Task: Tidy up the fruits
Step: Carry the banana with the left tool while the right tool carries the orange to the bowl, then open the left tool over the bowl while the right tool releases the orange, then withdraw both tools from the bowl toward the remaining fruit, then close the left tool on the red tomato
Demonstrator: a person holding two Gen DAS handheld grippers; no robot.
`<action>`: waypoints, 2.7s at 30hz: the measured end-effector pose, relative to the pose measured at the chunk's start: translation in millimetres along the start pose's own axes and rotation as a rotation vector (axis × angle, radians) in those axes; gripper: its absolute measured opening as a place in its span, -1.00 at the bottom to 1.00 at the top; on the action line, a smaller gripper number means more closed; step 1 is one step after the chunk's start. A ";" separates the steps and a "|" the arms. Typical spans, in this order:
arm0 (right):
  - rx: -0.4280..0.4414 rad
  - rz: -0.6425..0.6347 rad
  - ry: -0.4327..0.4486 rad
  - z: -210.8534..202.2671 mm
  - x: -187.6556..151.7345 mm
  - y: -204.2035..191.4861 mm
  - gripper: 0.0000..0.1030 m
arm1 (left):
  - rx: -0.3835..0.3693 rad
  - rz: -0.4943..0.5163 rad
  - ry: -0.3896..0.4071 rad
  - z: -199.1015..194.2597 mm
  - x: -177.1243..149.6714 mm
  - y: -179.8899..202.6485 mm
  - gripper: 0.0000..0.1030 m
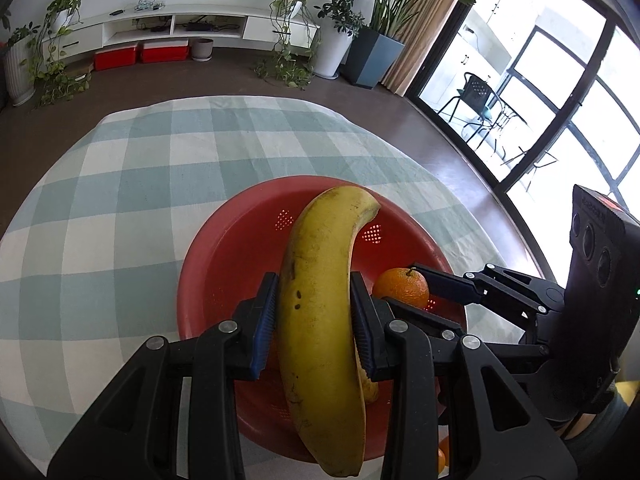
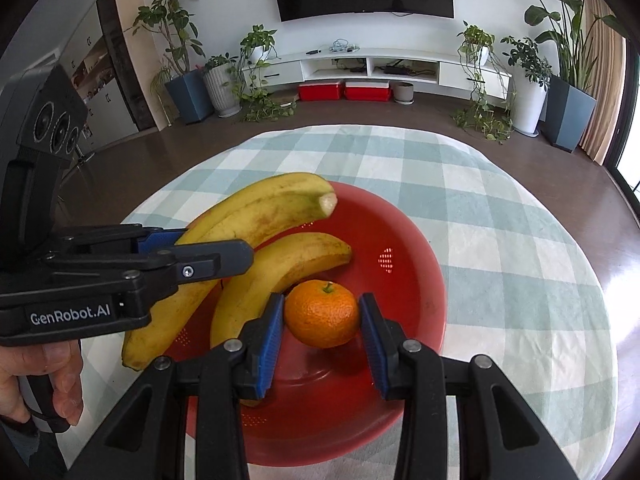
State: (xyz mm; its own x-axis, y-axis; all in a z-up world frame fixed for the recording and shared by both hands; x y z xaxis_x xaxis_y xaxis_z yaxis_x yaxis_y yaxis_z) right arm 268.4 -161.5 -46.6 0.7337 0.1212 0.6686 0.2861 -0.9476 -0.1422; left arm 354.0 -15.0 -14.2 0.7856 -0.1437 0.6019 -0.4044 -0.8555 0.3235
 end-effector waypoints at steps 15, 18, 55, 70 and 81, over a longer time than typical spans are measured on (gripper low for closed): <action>-0.030 -0.037 -0.018 6.4 -6.8 -4.6 -0.17 | 0.045 0.025 0.033 -4.2 -3.5 1.7 -0.13; -0.030 -0.032 -0.014 3.0 -7.5 -4.9 -0.11 | 0.059 0.020 0.042 -8.0 -5.4 0.7 0.00; 0.115 0.325 0.118 -136.7 -166.2 26.6 0.62 | -0.072 0.267 0.011 -113.3 -247.3 123.0 0.91; 0.134 0.331 0.123 -138.3 -179.7 21.3 0.50 | -0.130 0.522 -0.095 -93.7 -247.5 137.8 0.42; 0.138 0.325 0.123 -139.6 -180.0 21.4 0.48 | -0.198 0.675 -0.209 -73.3 -246.9 135.8 -0.05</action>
State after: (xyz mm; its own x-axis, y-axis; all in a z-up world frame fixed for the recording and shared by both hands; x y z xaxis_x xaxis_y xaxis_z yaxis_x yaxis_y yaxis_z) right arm 56.4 -244.9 -68.1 0.7229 -0.2239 0.6537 0.1368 -0.8809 -0.4531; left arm 70.8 -59.3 -65.4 0.4007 -0.7161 0.5715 -0.8932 -0.4444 0.0694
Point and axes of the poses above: each gripper's, at about its wrist camera, not at the fingertips, and z roughly the way its jaws point, y to its right, x to its top, the point moved 1 cm from there along z, roughly the way its jaws point, and after that the axes turned 2 degrees about y, right-handed, at the moved point
